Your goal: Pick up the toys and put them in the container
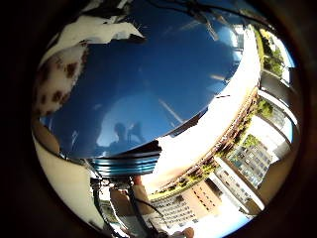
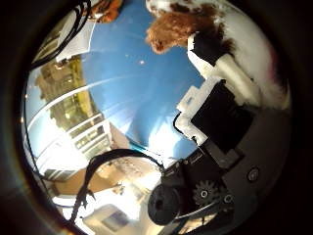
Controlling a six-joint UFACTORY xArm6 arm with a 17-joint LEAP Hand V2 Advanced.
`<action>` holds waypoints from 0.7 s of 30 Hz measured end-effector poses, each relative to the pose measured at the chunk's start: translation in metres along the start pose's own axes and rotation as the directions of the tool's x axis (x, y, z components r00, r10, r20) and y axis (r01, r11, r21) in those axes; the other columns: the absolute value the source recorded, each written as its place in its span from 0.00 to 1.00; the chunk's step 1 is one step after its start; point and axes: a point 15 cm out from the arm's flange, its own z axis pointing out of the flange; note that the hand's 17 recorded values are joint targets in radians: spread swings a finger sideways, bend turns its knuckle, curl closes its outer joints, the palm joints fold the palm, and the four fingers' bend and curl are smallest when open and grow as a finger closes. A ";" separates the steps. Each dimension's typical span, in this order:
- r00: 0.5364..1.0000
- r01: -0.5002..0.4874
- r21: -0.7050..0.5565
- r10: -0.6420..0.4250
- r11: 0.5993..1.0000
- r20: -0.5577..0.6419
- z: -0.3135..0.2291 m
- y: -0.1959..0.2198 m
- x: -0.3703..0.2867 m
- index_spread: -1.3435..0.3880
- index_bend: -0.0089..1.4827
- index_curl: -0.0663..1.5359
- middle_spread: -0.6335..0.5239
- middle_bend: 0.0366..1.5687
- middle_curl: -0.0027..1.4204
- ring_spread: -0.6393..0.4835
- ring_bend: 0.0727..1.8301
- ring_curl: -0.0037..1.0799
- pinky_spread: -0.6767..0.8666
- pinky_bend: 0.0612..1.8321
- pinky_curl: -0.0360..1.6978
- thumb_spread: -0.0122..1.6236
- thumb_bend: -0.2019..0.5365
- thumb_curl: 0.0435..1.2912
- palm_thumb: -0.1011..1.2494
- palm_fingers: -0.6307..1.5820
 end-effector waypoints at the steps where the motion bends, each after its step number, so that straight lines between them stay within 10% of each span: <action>1: 1.000 -0.004 0.023 0.004 1.000 -0.006 -0.009 0.001 0.000 0.55 0.22 0.12 0.42 0.62 0.56 0.58 0.71 0.57 0.65 0.72 0.25 0.68 0.32 0.37 0.74 0.78; 21: 0.978 0.181 0.196 -0.198 0.964 0.069 -0.252 0.048 -0.130 0.29 0.57 0.11 0.35 0.75 0.74 0.47 0.78 0.72 0.53 0.89 0.39 0.71 0.26 0.53 0.80 0.68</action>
